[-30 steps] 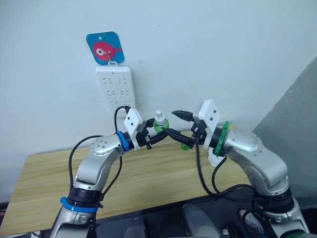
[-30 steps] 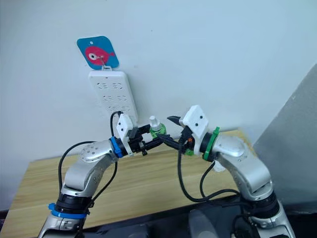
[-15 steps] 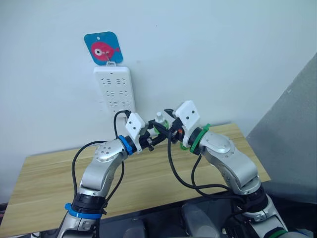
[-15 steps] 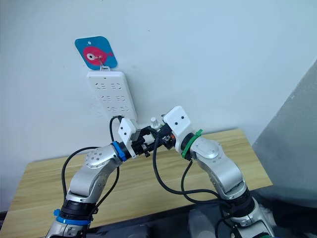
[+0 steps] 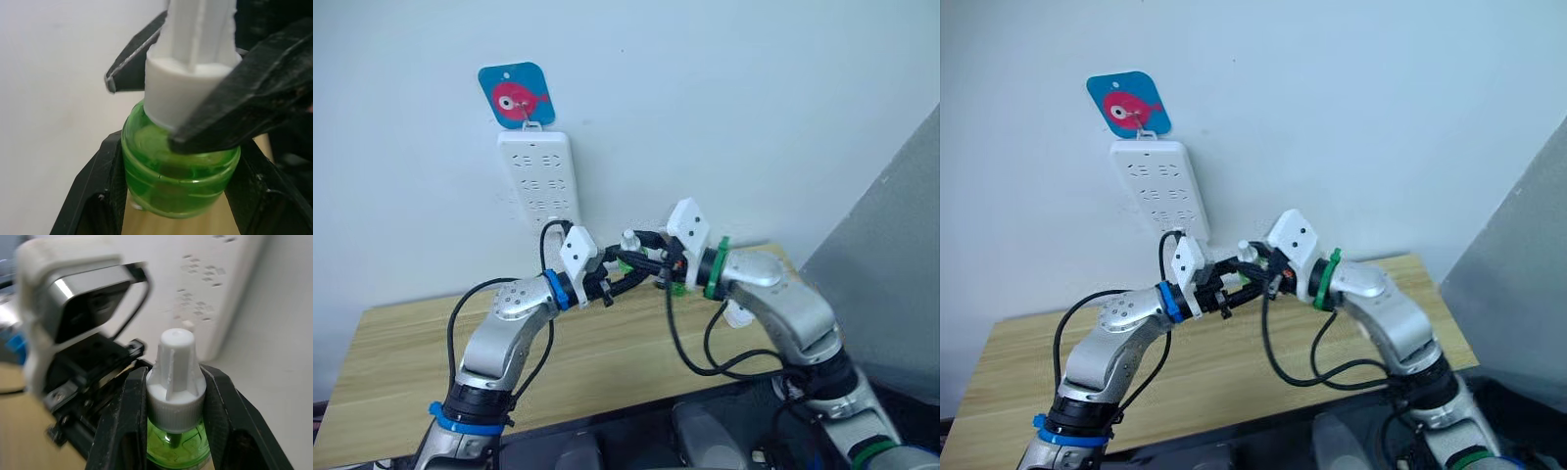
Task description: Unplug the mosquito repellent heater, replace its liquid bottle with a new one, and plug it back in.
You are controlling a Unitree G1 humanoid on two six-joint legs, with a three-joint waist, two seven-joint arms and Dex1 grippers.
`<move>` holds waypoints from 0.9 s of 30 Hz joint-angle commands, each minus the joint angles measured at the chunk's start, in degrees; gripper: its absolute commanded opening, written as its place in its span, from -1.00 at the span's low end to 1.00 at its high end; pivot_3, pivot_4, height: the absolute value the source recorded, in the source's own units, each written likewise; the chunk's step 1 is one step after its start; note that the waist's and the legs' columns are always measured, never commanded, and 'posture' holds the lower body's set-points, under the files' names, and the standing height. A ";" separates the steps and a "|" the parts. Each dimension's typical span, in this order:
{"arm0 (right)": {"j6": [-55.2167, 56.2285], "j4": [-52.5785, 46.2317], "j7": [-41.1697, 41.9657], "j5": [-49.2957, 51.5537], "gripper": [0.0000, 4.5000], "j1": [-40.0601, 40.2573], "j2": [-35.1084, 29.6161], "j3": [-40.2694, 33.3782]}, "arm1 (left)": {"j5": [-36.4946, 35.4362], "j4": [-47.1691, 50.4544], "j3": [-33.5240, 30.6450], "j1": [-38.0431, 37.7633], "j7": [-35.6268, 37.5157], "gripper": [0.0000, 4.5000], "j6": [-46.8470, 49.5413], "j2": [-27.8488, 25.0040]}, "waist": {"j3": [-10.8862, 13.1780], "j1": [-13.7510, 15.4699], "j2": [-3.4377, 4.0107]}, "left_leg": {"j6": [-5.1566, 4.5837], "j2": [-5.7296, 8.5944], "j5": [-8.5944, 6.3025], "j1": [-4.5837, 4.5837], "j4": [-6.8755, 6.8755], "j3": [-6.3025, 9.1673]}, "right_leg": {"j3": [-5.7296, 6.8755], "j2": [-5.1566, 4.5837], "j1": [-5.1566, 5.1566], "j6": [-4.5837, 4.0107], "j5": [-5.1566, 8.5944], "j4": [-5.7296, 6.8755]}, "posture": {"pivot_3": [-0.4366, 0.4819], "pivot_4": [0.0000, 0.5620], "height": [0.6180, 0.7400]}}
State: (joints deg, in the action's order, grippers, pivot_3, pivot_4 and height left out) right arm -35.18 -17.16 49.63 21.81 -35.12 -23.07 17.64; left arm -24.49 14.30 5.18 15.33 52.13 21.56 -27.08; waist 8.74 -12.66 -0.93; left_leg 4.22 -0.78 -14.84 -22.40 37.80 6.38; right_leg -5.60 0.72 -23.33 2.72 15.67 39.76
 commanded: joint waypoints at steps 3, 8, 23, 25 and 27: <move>2.66 7.37 19.03 3.72 -0.50 -8.92 -6.05 1.66 | -4.53 0.67 -0.96 1.97 8.98 0.01 1.00 -5.27 | 0.02 -0.19 0.06 | -0.03 -0.02 -0.02 0.06 -0.01 0.02 | 0.03 0.02 0.05 0.00 0.01 -0.02 | -0.54 -0.64 0.89; 1.08 7.65 17.02 5.16 0.09 -9.19 -4.70 -0.48 | -3.54 -0.24 -0.85 2.55 9.34 0.01 -0.56 -5.67 | 0.02 -0.08 0.06 | -0.05 -0.02 -0.03 -0.01 -0.03 0.03 | 0.03 -0.01 0.05 -0.08 -0.04 -0.13 | -0.54 -0.64 0.89; -1.08 -12.60 -10.34 -2.38 0.41 5.48 2.15 -1.11 | -2.67 -0.34 -0.58 1.78 3.51 0.01 -0.36 -2.36 | 0.00 -0.16 0.07 | -0.05 -0.02 -0.04 -0.01 -0.01 0.01 | -0.01 -0.02 0.04 -0.02 0.00 -0.13 | -0.59 -0.64 0.89; -0.56 -10.80 -13.07 -4.35 0.41 4.84 4.37 -0.34 | -2.83 0.05 -0.44 1.66 3.29 0.01 -0.07 -2.12 | 0.00 -0.19 0.07 | -0.05 -0.02 -0.04 -0.01 0.00 0.01 | -0.01 -0.02 0.04 -0.01 0.00 -0.11 | -0.60 -0.65 0.89; -0.28 -8.81 -15.17 -6.37 0.41 3.99 6.12 0.58 | -2.75 0.64 -0.18 1.31 3.27 0.01 -0.04 -2.09 | 0.00 -0.19 0.07 | -0.05 0.00 -0.04 -0.02 0.01 0.00 | -0.02 -0.03 0.04 -0.02 -0.01 -0.12 | -0.60 -0.65 0.89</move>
State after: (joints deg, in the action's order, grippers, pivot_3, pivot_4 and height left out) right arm -36.74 -26.03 36.39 16.86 -30.06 -17.71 18.12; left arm -26.63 12.82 5.29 16.49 55.63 21.90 -29.36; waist 8.74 -12.84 -0.87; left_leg 4.17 -0.78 -14.88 -22.43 37.81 6.38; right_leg -5.61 0.69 -23.28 2.67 15.65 39.62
